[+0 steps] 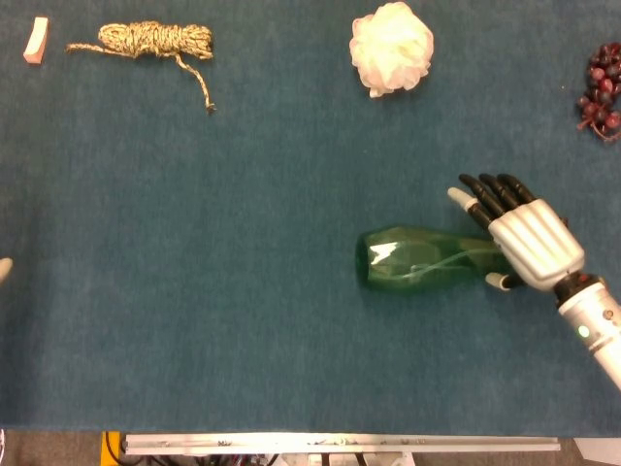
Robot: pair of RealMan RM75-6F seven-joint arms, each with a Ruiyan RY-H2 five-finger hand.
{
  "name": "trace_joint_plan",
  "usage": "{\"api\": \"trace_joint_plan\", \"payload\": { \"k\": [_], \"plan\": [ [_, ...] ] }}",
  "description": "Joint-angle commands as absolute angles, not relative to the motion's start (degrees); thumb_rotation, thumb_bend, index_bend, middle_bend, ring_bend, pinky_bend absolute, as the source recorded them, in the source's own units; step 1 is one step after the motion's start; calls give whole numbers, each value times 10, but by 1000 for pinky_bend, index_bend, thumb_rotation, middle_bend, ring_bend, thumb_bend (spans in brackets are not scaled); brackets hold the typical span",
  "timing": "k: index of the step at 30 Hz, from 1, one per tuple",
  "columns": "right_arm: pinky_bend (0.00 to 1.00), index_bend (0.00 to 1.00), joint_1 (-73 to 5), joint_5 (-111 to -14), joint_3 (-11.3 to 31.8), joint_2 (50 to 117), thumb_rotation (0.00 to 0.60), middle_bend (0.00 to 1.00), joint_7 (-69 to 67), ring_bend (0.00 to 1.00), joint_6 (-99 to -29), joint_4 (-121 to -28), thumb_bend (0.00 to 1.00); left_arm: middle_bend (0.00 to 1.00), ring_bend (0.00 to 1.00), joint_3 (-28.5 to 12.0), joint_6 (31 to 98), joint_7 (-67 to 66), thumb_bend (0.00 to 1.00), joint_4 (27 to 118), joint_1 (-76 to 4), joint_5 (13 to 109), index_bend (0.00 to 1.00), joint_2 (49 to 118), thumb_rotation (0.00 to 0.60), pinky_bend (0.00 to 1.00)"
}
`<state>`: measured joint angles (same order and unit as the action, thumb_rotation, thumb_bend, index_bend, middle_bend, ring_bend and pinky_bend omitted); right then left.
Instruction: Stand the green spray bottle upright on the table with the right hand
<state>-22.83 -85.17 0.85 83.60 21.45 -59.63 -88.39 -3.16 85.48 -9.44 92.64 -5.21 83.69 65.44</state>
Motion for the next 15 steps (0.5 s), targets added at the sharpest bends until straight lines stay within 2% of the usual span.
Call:
{"api": "trace_joint_plan", "payload": {
  "k": [1,15],
  "plan": [
    [97,22,-233,-842,15,838,600,0,220,0,-594,-875,0,0,0,-32,855,-94,0,927,-52,837,0,654,600,0],
    [97,22,-283,-788,72,888,600,0,205,0,-575,-757,0,0,0,-32,855,-95,0,927,-52,837,0,654,600,0]
  ]
}}
